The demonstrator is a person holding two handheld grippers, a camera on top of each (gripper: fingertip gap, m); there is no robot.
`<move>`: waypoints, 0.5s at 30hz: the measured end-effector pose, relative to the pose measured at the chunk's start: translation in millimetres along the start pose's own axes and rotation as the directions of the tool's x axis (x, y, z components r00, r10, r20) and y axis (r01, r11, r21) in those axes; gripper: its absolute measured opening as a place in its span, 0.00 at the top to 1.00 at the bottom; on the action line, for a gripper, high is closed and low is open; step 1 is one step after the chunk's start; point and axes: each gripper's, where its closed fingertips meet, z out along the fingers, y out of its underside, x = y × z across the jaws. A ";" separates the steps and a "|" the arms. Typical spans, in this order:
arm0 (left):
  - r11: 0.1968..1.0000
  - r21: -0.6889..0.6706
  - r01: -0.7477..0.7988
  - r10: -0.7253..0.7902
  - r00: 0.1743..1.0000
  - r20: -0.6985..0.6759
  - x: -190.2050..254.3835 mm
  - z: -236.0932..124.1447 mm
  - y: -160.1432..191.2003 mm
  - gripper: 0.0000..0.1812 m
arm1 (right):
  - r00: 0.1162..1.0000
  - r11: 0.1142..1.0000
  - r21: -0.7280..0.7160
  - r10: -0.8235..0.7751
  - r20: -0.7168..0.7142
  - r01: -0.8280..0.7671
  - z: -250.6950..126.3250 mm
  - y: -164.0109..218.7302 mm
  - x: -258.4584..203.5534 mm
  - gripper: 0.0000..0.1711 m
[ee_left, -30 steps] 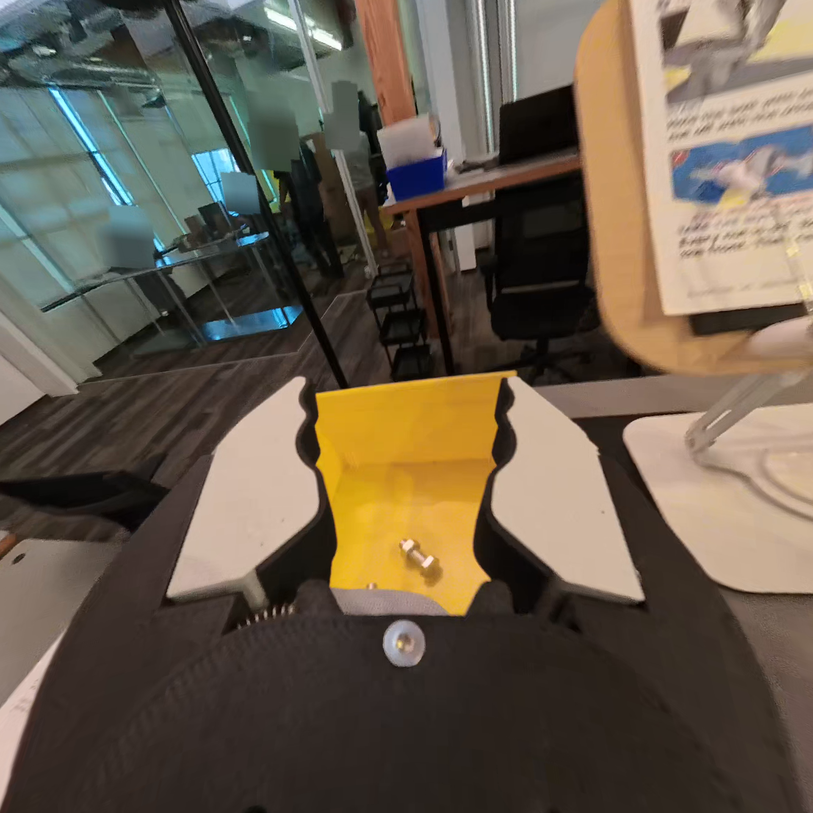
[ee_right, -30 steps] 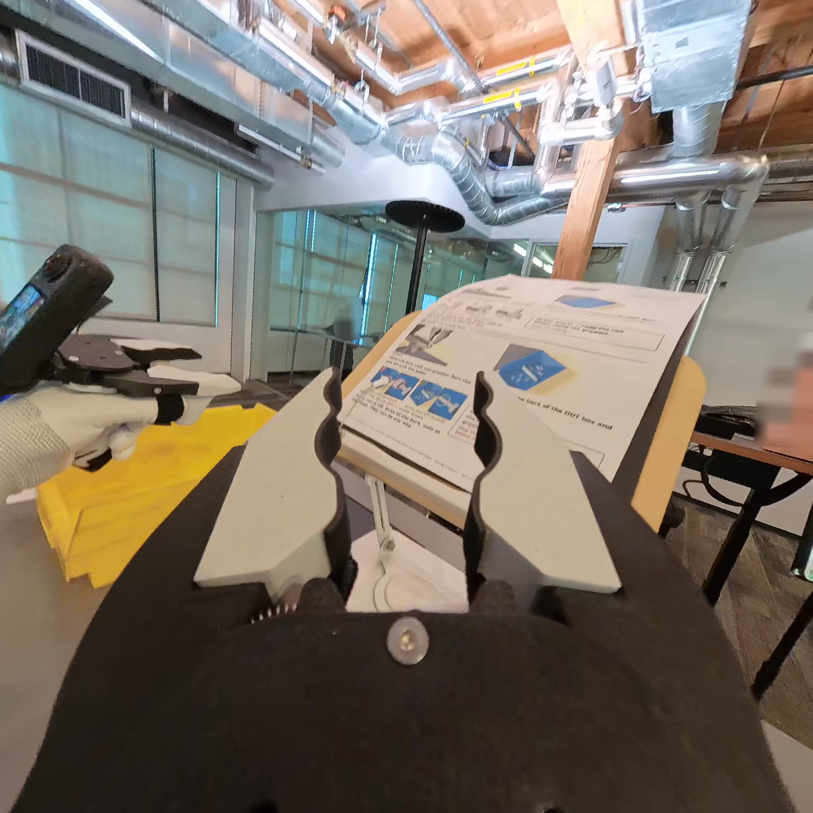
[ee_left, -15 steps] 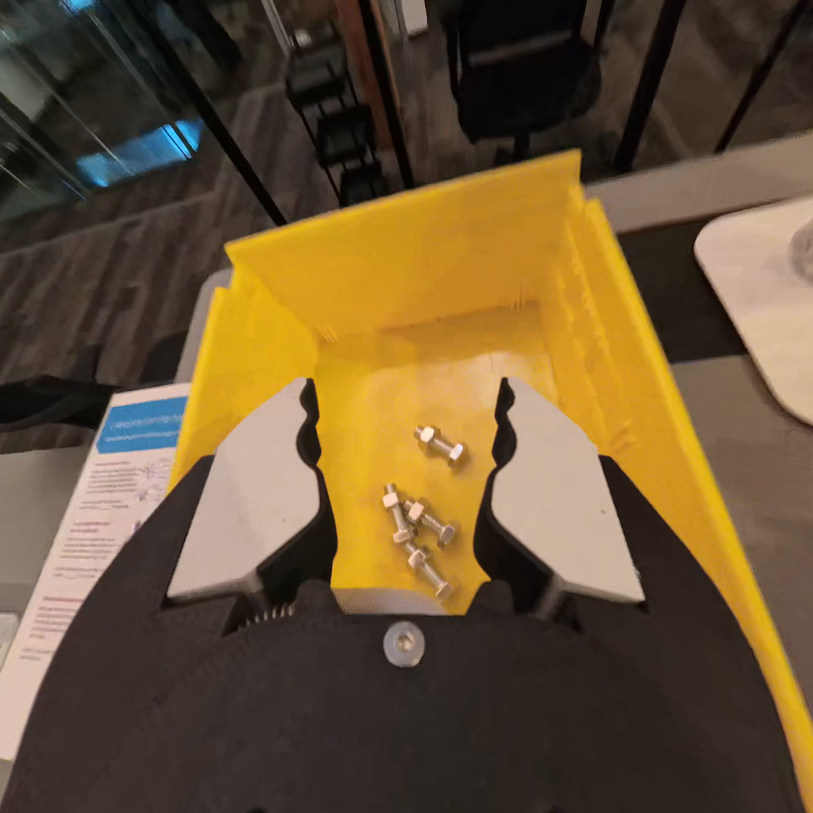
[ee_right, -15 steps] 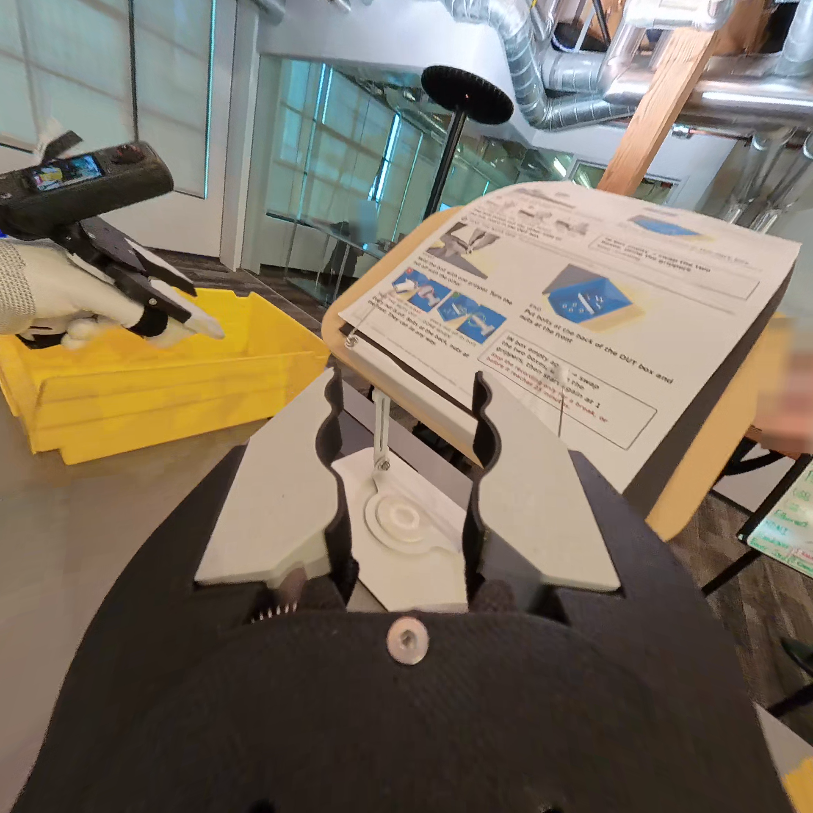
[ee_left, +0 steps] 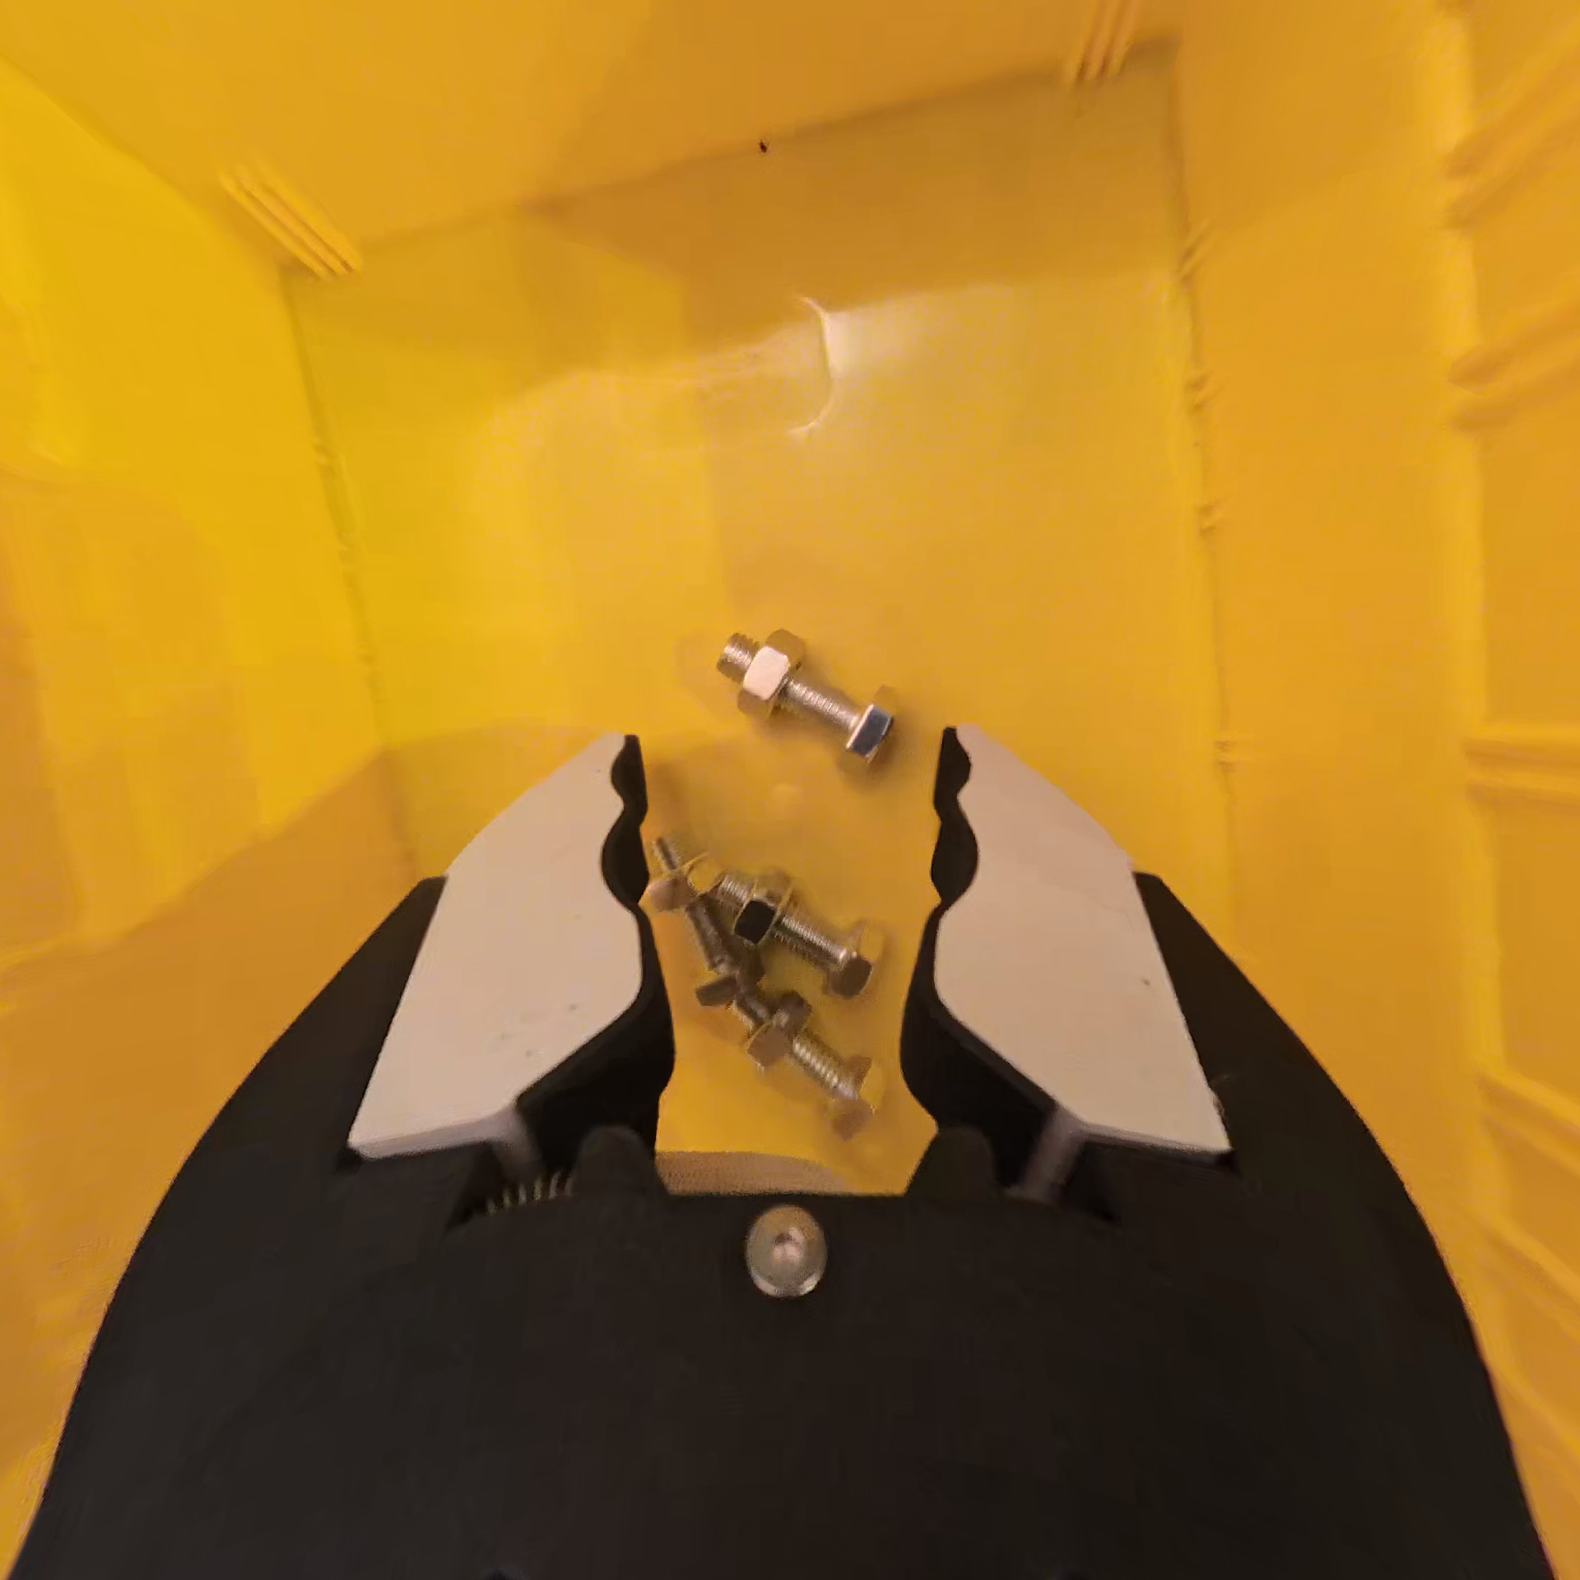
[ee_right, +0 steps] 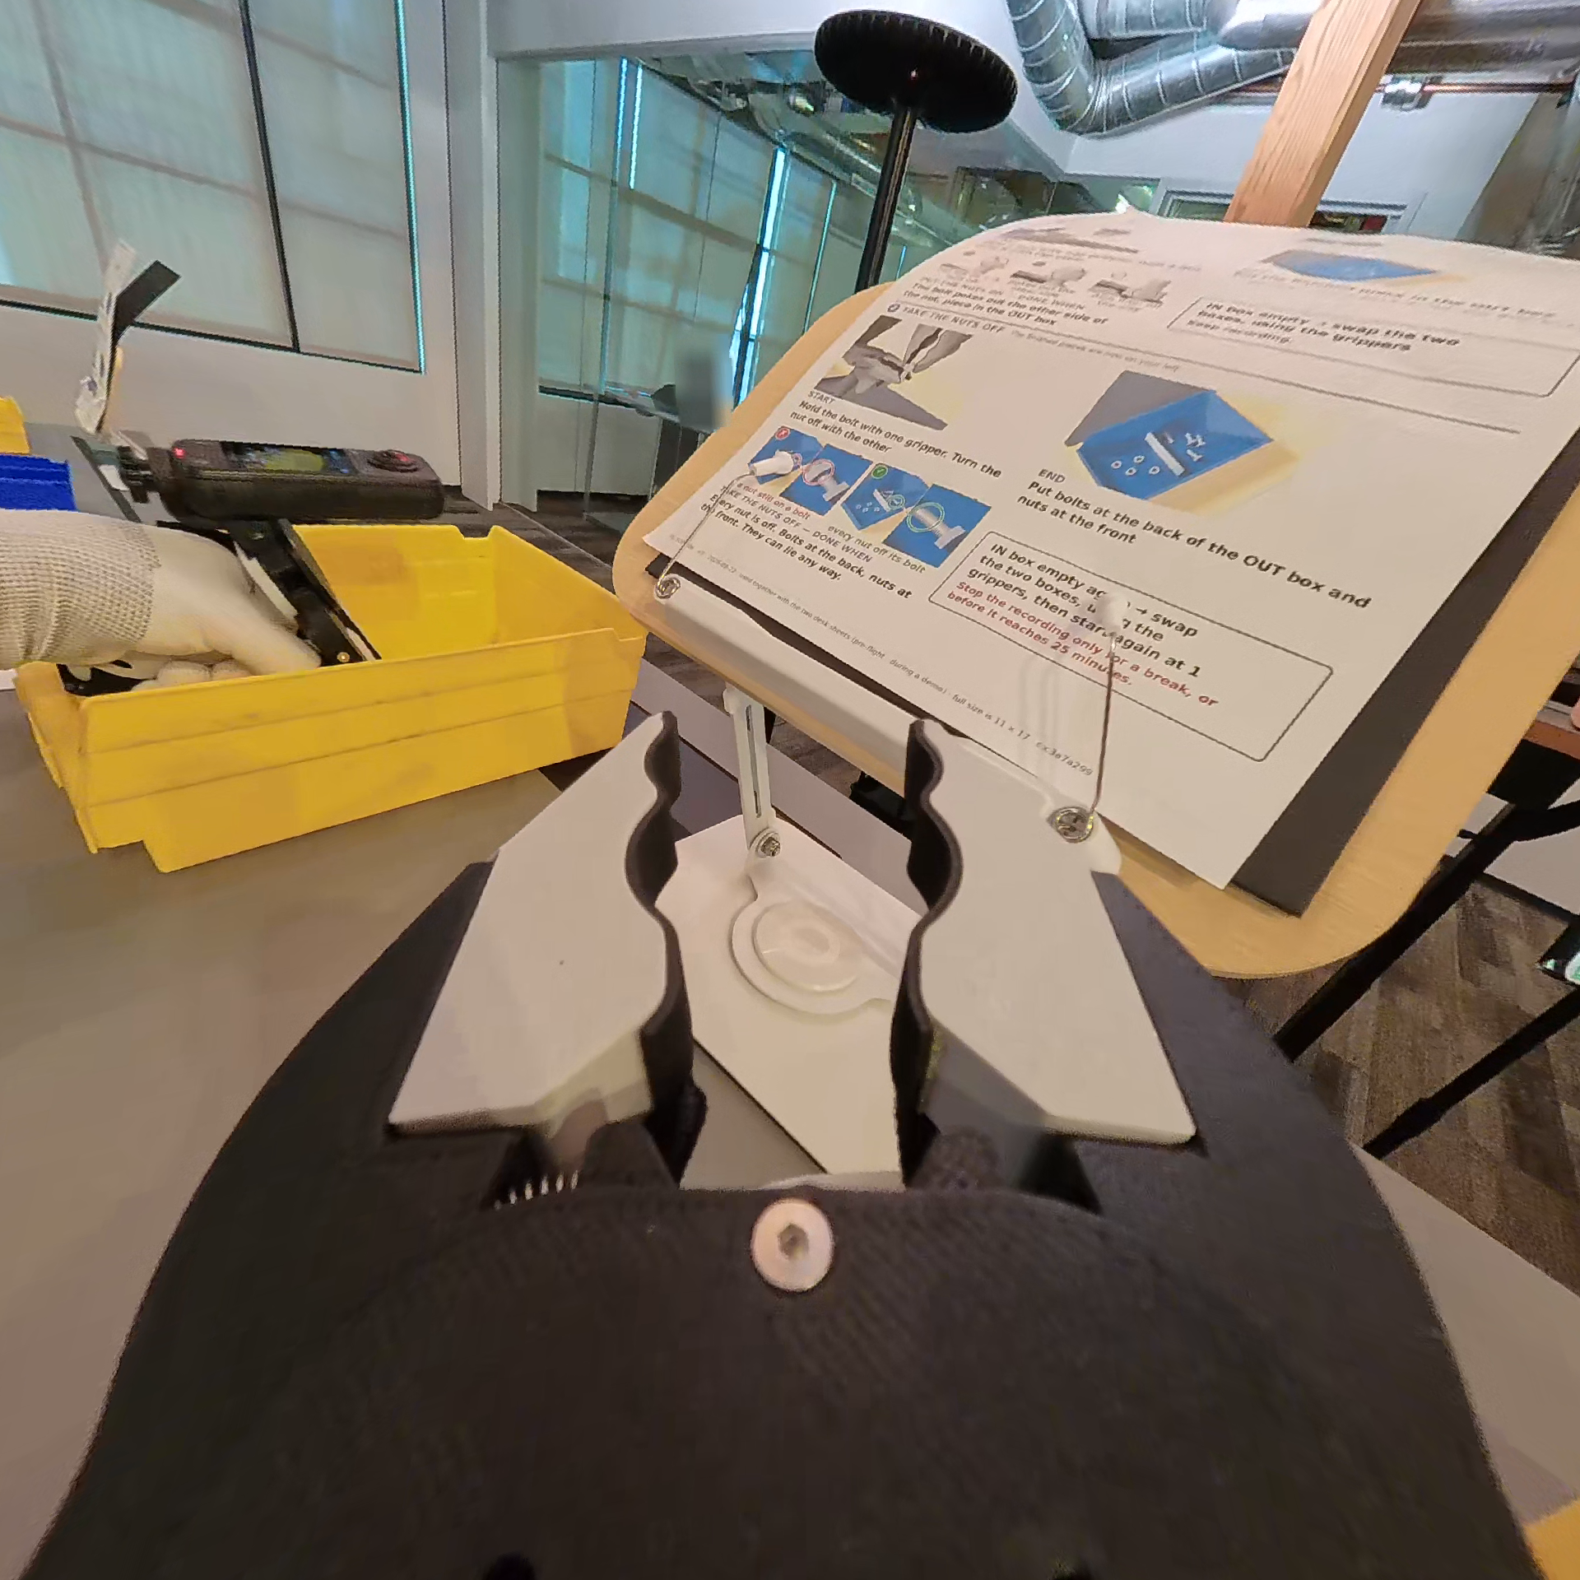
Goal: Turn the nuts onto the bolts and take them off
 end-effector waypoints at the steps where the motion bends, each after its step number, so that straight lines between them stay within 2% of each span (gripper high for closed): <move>1: 1.000 0.019 0.009 -0.009 1.000 -0.020 1.6 2.1 -6.3 0.68 | 1.000 1.000 -0.002 0.002 0.003 -0.002 1.0 1.1 -1.0 0.70; 5: 1.000 0.009 0.013 -0.012 0.998 -0.058 4.7 9.4 -17.2 0.81 | 1.000 1.000 -0.008 0.000 0.011 0.000 3.3 2.8 -4.2 0.71; 6: 1.000 0.010 0.003 -0.003 0.999 -0.049 2.9 10.9 -19.6 0.89 | 1.000 1.000 -0.010 -0.001 0.014 0.001 3.4 3.1 -4.6 0.71; 12: 0.993 0.051 -0.106 0.107 0.994 -0.013 3.4 12.3 -26.5 0.89 | 1.000 1.000 -0.008 0.004 0.000 -0.004 -1.0 2.2 2.6 0.72; 15: 0.982 0.128 -0.140 0.141 0.990 0.002 5.1 4.7 -33.1 0.89 | 1.000 1.000 -0.010 0.006 -0.004 -0.006 -2.4 2.5 5.3 0.72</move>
